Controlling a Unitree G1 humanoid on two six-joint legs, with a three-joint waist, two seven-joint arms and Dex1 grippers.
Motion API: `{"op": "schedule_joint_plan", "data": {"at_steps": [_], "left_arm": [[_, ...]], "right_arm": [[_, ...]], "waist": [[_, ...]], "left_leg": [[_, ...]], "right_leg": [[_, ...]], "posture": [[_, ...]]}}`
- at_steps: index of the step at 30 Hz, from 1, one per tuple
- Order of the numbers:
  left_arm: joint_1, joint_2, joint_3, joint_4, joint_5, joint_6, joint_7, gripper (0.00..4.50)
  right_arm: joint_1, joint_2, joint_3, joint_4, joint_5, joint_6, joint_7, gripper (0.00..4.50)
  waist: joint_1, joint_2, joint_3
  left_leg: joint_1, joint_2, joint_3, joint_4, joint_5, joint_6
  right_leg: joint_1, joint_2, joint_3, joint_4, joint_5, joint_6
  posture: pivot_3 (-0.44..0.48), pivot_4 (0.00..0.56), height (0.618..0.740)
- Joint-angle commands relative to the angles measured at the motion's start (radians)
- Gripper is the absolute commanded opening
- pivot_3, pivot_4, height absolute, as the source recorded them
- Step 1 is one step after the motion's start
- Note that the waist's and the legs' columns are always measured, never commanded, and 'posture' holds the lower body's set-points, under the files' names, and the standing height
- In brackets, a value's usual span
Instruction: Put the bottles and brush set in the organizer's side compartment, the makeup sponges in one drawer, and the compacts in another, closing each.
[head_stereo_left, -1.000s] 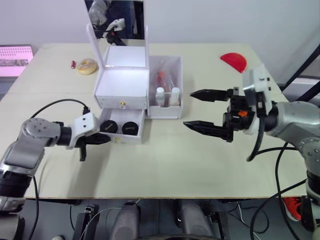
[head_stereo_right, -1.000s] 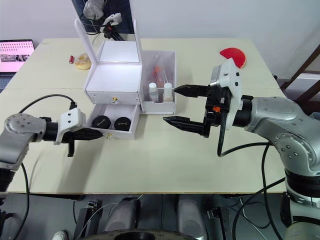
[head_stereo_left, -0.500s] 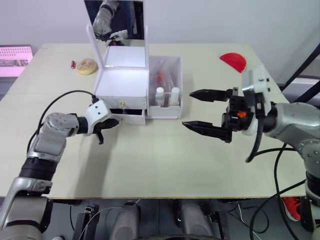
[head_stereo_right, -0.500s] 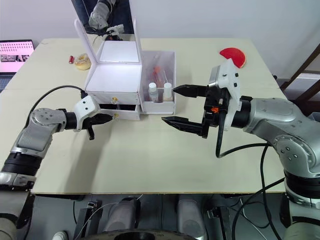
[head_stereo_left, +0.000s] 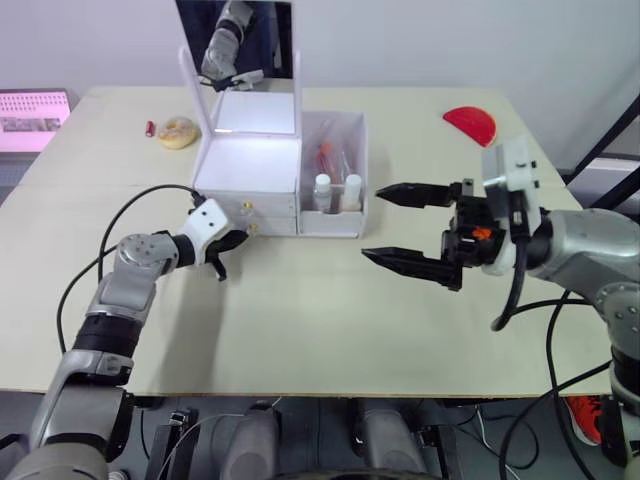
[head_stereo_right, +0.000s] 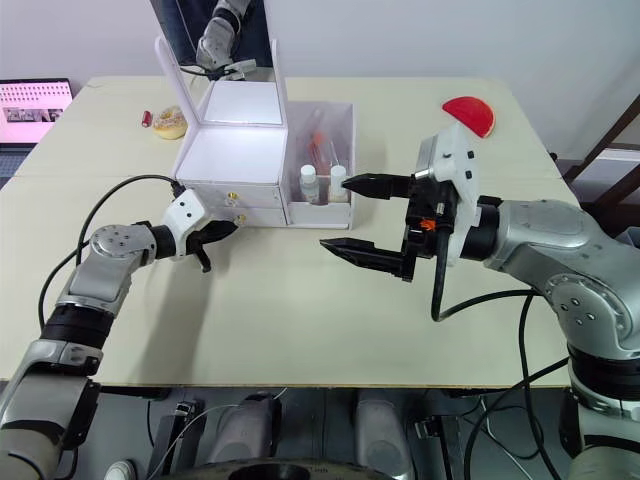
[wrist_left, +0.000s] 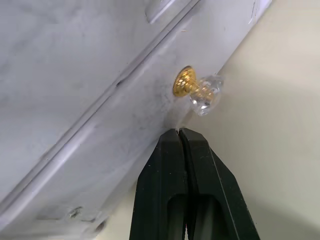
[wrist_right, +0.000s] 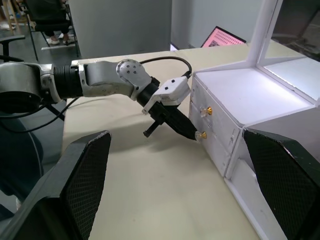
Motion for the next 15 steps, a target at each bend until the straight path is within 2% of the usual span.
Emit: {"op": "schedule_joint_plan", "data": {"at_steps": [1, 9, 15], "left_arm": [[0.007, 0.013, 0.040, -0.047, -0.025, 0.006, 0.006, 0.05], [0.138, 0.150, 0.162, -0.293, -0.170, 0.175, -0.100, 0.05], [0.351, 0.336, 0.434, -0.515, -0.409, 0.377, -0.256, 0.05]], "right_arm": [[-0.004, -0.007, -0.025, -0.018, 0.014, -0.007, 0.000, 4.50], [0.037, -0.052, -0.073, 0.027, -0.017, -0.025, 0.042, 4.50], [0.135, -0.095, -0.170, 0.077, -0.046, -0.039, 0.079, 4.50]], "waist": [[0.000, 0.000, 0.000], [-0.005, 0.000, 0.000], [-0.005, 0.000, 0.000]], "left_leg": [[0.000, 0.000, 0.000, 0.000, 0.000, 0.000], [0.000, 0.000, 0.000, -0.001, 0.000, 0.000], [-0.001, 0.000, 0.000, -0.001, 0.000, 0.000]], "right_leg": [[0.000, 0.000, 0.000, 0.000, 0.000, 0.000], [-0.001, 0.000, 0.000, 0.000, -0.001, -0.002], [-0.001, 0.000, 0.000, -0.002, -0.002, -0.002]], "posture": [[0.000, 0.150, 0.739], [0.000, 0.150, 0.739], [0.000, 0.150, 0.739]]}}
